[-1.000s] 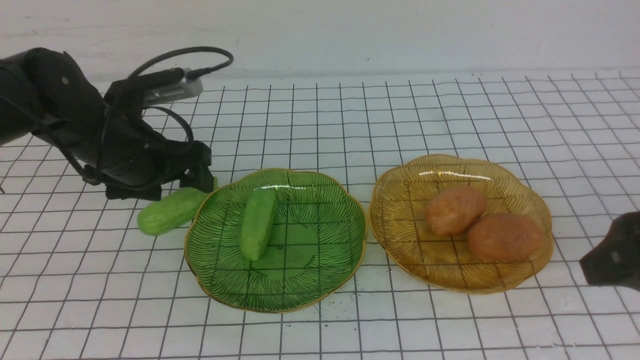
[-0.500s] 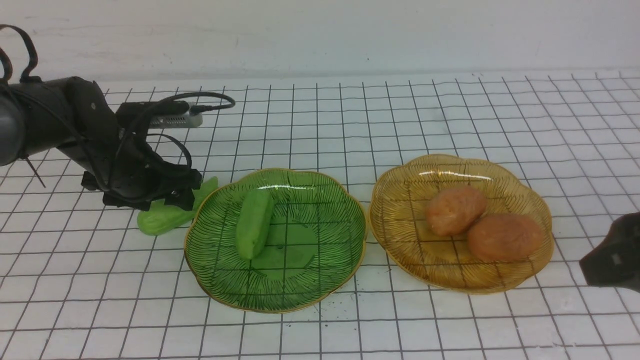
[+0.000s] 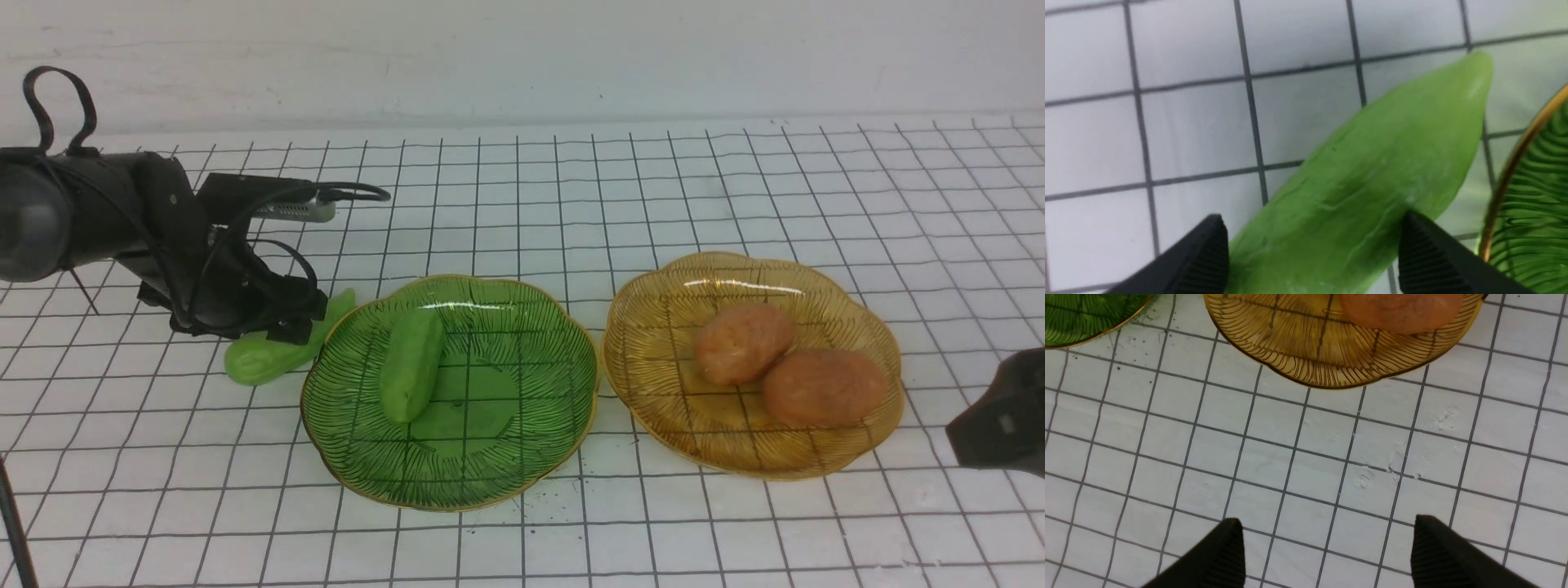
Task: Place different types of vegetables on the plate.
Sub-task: 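Put the green cucumber next to the left plate into that plate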
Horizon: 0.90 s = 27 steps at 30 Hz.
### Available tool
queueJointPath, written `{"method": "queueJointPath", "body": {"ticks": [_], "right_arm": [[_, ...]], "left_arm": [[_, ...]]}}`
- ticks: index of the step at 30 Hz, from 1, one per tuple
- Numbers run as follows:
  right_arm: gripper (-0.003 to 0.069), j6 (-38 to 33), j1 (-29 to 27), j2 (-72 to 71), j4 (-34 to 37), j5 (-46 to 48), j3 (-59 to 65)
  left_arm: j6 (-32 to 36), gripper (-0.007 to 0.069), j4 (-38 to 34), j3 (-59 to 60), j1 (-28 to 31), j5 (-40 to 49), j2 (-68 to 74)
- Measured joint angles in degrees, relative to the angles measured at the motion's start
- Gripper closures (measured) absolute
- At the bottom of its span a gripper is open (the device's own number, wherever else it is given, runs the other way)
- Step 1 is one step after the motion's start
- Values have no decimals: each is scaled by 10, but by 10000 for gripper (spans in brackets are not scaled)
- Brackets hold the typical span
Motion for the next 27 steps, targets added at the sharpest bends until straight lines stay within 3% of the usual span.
{"method": "queueJointPath", "body": {"ticks": [7, 12, 13, 22, 27], "right_arm": [[164, 0, 0, 0, 0, 0, 0], [164, 0, 0, 0, 0, 0, 0], [164, 0, 0, 0, 0, 0, 0], [164, -1, 0, 0, 0, 0, 0], [164, 0, 0, 0, 0, 0, 0]], "left_arm": [[-3, 132, 0, -7, 0, 0, 7], [-31, 262, 3, -18, 0, 29, 8], [-42, 321, 14, -28, 0, 51, 9], [-64, 326, 47, -113, 1, 193, -10], [-67, 326, -21, -142, -11, 239, -69]]}}
